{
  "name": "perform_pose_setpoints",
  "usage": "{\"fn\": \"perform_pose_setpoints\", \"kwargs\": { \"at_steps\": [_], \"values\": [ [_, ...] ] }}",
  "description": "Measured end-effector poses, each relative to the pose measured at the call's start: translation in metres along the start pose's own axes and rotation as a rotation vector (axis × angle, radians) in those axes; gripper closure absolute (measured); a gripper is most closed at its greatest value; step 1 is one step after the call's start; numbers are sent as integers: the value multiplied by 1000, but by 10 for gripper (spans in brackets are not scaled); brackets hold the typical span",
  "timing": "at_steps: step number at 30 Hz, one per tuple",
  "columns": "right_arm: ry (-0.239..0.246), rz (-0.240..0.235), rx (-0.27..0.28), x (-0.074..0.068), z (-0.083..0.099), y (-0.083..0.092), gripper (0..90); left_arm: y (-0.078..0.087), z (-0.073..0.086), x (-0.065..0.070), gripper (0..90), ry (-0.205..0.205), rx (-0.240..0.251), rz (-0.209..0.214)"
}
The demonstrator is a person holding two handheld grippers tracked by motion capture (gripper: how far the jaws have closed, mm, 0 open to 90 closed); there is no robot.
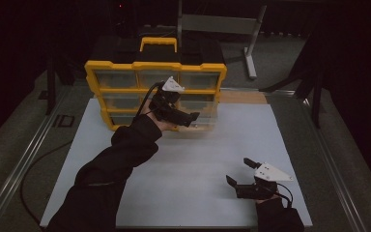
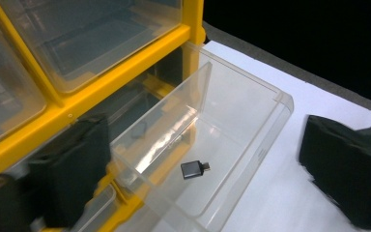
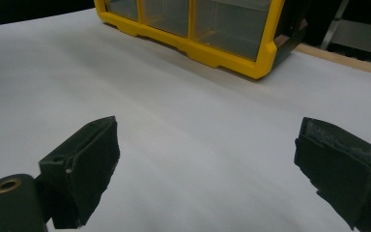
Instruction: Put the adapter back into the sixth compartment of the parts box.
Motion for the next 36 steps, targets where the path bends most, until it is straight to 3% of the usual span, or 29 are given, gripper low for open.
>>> {"fn": "perform_pose_setpoints", "kwargs": {
  "at_steps": [9, 36],
  "values": [
    [0, 4, -2, 0, 0, 0, 84, 8, 9, -2, 5, -23, 15, 44],
    [-2, 4, -3, -1, 0, 0, 84, 29, 48, 1, 3, -62, 48, 75]
  ]
}}
Point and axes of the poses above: each handheld gripper's, and its own axes: y roughly backward along the jaws, z roughly out of its underside, x roughly to its right, the point moved 4 cm from there along -y, roughly forward along the jaws, and after that the axes turned 11 degrees about -x, right-handed, at the moved point
